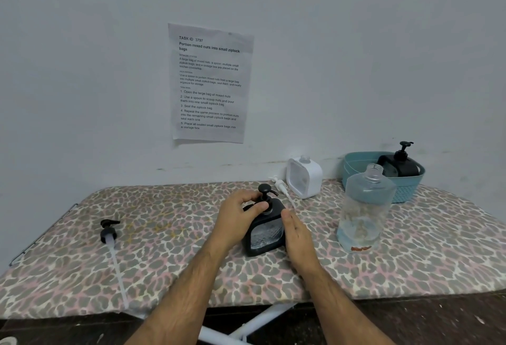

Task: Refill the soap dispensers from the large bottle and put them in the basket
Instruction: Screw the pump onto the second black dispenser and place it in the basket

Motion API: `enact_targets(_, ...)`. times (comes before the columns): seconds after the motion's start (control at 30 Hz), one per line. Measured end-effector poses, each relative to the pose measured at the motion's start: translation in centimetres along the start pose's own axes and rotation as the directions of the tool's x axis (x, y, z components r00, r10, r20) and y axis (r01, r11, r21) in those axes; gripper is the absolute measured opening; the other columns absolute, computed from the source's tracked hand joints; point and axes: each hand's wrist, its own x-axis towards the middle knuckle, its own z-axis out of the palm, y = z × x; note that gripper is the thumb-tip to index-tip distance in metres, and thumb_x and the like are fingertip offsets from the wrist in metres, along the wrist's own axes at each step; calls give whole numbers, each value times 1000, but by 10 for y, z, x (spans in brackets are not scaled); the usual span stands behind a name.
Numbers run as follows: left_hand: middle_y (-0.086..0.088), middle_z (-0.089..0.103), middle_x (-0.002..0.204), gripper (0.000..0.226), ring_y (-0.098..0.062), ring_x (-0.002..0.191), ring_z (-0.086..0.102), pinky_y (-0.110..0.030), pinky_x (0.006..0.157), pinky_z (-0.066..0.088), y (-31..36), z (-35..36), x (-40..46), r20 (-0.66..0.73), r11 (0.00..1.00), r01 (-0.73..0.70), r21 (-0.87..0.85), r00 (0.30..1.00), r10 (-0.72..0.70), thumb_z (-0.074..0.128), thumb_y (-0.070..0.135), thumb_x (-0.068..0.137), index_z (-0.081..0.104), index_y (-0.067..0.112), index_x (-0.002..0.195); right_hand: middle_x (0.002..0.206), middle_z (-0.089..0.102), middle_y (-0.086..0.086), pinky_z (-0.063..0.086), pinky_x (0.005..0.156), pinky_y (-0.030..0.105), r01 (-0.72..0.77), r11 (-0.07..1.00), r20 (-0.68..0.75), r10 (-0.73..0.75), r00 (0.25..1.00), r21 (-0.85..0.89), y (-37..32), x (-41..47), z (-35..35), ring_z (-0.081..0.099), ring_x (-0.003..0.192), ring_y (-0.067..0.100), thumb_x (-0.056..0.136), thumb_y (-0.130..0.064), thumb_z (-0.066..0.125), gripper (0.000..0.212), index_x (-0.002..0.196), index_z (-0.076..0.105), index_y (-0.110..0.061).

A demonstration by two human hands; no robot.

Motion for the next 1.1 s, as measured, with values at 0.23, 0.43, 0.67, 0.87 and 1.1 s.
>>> enact_targets(0.23, 12, 66, 121, 44, 5, 115, 59, -18, 100, 45, 12, -4, -6, 123, 987, 58, -148, 992, -40, 47, 0, 97, 59, 30, 127, 105, 70, -14, 47, 87, 19, 19, 1000, 7, -19, 1000, -2, 6, 3, 0, 63, 99, -3, 99, -54, 42, 33, 109, 66, -34)
enact_targets(0.43, 14, 68, 120, 75, 2, 118, 58, -28, 107, 43, 12, 12, -4, 113, 982, 120, -146, 988, -104, 74, 31, 86, 34, 25, 150, 105, 70, -14, 47, 85, 17, 28, 1000, 15, -28, 999, 5, 1, 1, -1, 63, 99, -2, 91, -61, 39, 39, 107, 65, -37)
enact_targets(0.67, 11, 66, 105, 84, 8, 102, 58, -21, 97, 45, 6, 11, -5, -91, 983, 103, -152, 989, -117, 86, 26, 74, 42, 26, 145, 105, 71, -12, 46, 78, 9, 14, 1000, 11, -15, 1000, 19, 0, 1, -2, 64, 94, -4, 98, -51, 41, 39, 113, 67, -27)
enact_targets(0.87, 16, 73, 97, 62, 5, 106, 63, -25, 102, 45, -2, 8, -12, -131, 985, 56, -162, 988, -78, 75, 18, 86, 45, 31, 138, 105, 71, -14, 45, 80, 12, 4, 1000, 3, -4, 1000, 15, -1, 0, 0, 64, 98, -2, 95, -55, 41, 31, 106, 65, -38)
enact_targets(1.1, 19, 65, 106, 71, 3, 104, 62, -22, 96, 45, 7, 16, -12, -74, 990, 73, -120, 994, -83, 79, 33, 82, 41, 36, 142, 103, 70, -15, 42, 77, 4, 28, 999, 6, -28, 1000, 21, -5, -3, -1, 62, 94, -9, 89, -60, 39, 41, 108, 66, -35)
